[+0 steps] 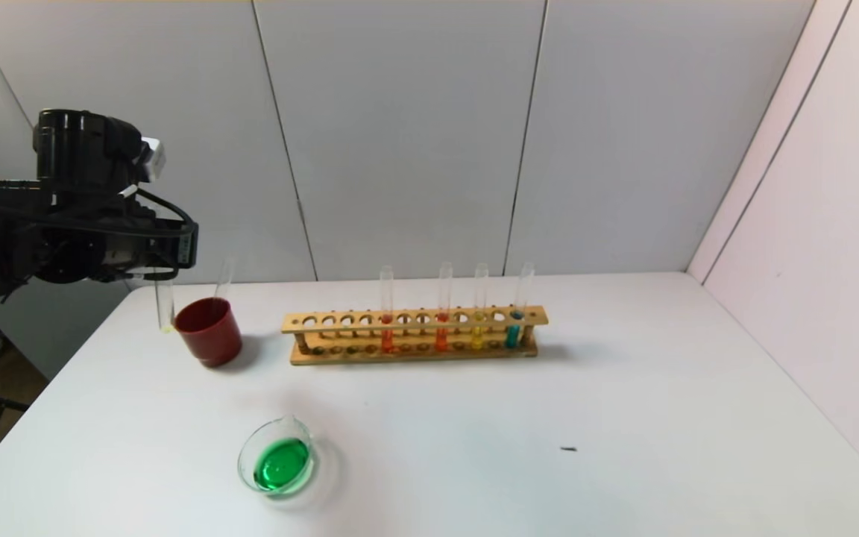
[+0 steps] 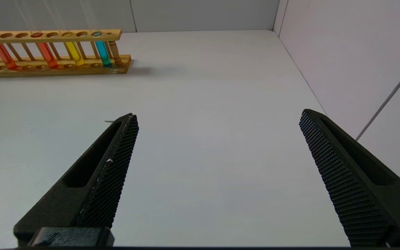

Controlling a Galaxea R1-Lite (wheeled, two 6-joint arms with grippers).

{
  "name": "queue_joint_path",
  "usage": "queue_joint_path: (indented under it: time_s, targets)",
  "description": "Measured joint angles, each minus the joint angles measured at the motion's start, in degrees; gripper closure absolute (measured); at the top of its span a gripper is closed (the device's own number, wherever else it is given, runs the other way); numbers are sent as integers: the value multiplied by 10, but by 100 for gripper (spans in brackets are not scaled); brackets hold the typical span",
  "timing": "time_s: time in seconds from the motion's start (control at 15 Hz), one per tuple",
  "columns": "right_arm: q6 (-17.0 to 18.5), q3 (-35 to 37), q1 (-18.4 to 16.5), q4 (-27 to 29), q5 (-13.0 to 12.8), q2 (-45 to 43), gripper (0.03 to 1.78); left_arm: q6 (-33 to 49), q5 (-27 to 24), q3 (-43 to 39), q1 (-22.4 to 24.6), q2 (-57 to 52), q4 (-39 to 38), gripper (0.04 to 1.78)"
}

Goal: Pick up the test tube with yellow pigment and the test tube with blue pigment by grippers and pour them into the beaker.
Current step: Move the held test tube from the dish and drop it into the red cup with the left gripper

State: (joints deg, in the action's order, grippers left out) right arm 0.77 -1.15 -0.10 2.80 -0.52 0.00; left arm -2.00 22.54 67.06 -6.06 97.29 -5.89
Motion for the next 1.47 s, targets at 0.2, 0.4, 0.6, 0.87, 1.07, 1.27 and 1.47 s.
queue_joint_path:
  time_s: [0.2,0.4,0.6,0.87,1.07,1.27,1.47]
  targets:
    - [0,0,0,0,0,0,11,16,-1,10,36,42,-68,150]
    - [0,0,0,0,0,0,11,18,-18,17,55,80,-98,150]
    - [0,0,0,0,0,0,11,18,-19,18,62,113,-126,150]
    - [0,0,0,0,0,0,11,18,-20,29,62,140,-143,150]
    - [0,0,0,0,0,0,11,18,-20,37,61,150,-144,150]
    - [0,0,0,0,0,0,11,21,-21,32,60,155,-144,150]
    - [0,0,0,0,0,0,11,47,-22,23,57,158,-144,150]
